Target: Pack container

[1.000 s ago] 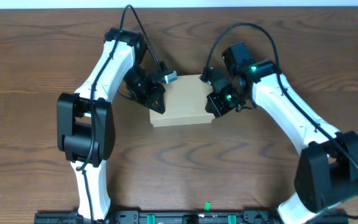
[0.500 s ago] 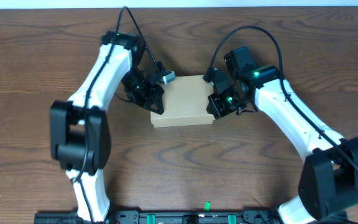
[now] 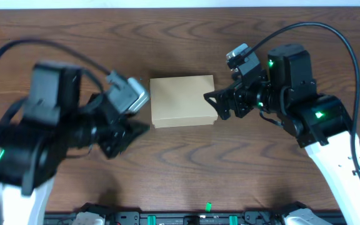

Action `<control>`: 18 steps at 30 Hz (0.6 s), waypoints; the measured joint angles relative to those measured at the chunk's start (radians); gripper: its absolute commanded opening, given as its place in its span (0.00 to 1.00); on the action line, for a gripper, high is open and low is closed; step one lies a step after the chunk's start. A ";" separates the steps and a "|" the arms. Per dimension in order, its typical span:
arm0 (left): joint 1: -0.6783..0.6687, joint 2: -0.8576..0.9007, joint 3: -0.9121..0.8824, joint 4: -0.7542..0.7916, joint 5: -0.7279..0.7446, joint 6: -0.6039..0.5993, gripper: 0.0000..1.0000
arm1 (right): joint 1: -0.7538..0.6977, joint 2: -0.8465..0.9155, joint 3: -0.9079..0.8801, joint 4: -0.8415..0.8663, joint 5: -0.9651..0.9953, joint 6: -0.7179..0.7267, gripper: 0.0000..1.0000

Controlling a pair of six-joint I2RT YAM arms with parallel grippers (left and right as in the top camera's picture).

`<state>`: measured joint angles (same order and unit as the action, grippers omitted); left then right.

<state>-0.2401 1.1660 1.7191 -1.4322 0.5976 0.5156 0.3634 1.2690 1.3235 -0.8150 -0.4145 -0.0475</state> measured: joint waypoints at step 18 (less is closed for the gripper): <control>0.000 -0.095 0.000 -0.006 -0.109 -0.018 0.95 | 0.000 0.005 0.000 -0.022 0.000 0.001 0.99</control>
<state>-0.2405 1.0710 1.7191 -1.4384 0.4881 0.4976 0.3634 1.2743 1.3231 -0.8371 -0.4141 -0.0467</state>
